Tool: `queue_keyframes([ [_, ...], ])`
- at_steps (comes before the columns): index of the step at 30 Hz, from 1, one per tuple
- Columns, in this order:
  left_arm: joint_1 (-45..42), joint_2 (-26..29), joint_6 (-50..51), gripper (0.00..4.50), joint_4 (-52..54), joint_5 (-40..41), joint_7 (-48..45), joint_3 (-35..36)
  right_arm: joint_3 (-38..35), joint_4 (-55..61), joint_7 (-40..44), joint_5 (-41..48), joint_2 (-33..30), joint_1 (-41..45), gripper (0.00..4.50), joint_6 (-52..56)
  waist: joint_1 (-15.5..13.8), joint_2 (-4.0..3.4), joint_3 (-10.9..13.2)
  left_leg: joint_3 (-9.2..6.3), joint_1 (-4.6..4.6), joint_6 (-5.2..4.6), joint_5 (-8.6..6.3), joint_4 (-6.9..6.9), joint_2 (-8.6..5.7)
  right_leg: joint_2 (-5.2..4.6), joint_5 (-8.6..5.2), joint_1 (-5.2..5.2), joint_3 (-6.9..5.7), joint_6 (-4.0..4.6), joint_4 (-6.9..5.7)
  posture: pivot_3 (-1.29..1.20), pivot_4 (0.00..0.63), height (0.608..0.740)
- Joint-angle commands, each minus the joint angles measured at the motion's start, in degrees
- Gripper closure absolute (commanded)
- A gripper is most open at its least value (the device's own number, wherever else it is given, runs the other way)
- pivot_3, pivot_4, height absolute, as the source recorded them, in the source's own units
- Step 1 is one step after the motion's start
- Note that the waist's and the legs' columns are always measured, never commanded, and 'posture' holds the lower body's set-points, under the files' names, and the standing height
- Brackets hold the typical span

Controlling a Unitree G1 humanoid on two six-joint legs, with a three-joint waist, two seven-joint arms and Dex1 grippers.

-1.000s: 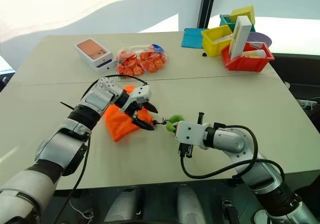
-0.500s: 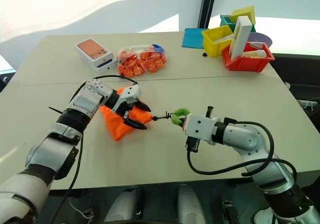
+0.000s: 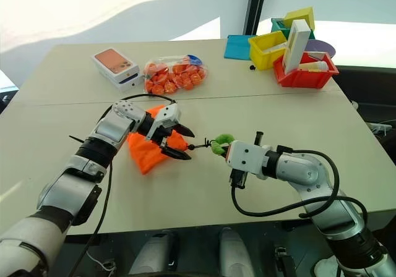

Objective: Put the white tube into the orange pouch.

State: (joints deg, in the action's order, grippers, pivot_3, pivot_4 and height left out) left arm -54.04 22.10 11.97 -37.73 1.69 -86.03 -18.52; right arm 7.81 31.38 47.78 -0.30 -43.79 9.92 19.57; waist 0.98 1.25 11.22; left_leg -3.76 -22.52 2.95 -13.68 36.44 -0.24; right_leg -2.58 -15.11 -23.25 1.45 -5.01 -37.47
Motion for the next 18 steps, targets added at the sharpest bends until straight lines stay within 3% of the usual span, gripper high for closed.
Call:
queue_keyframes([
  [1, -1.3, -0.4, 0.0, 0.01, -1.2, 0.5, -1.6, -0.1, -0.7, 1.8, 0.2, 0.2, -0.5, 0.5, 4.50, -0.9, -0.1, 0.00, 0.0, 0.00, 0.00, 0.00, 0.00, 0.01, 0.00, 0.00, 0.00, 0.00, 0.00, 0.00, 0.00, 0.00, 0.150, 0.740],
  [6, -4.0, -1.2, 2.4, 0.01, -6.3, 1.2, -6.2, -0.5, -0.7, 1.7, 0.3, 0.1, -0.7, 0.5, 4.50, -1.1, -0.1, 0.00, 0.0, 0.01, -0.01, 0.00, 0.00, 0.06, -0.01, 0.00, 0.00, 0.02, 0.00, 0.00, 0.00, 0.00, 0.150, 0.740],
  [18, -8.6, -1.5, 2.6, 0.01, -15.4, 7.7, -6.5, -5.9, -0.5, 2.2, 0.2, -0.7, -0.7, 0.0, 4.50, -0.9, -0.1, 0.00, 0.0, 0.01, -0.01, 0.00, 0.00, 0.07, -0.01, -0.01, 0.00, 0.03, 0.00, 0.00, -0.01, 0.00, 0.150, 0.740],
])
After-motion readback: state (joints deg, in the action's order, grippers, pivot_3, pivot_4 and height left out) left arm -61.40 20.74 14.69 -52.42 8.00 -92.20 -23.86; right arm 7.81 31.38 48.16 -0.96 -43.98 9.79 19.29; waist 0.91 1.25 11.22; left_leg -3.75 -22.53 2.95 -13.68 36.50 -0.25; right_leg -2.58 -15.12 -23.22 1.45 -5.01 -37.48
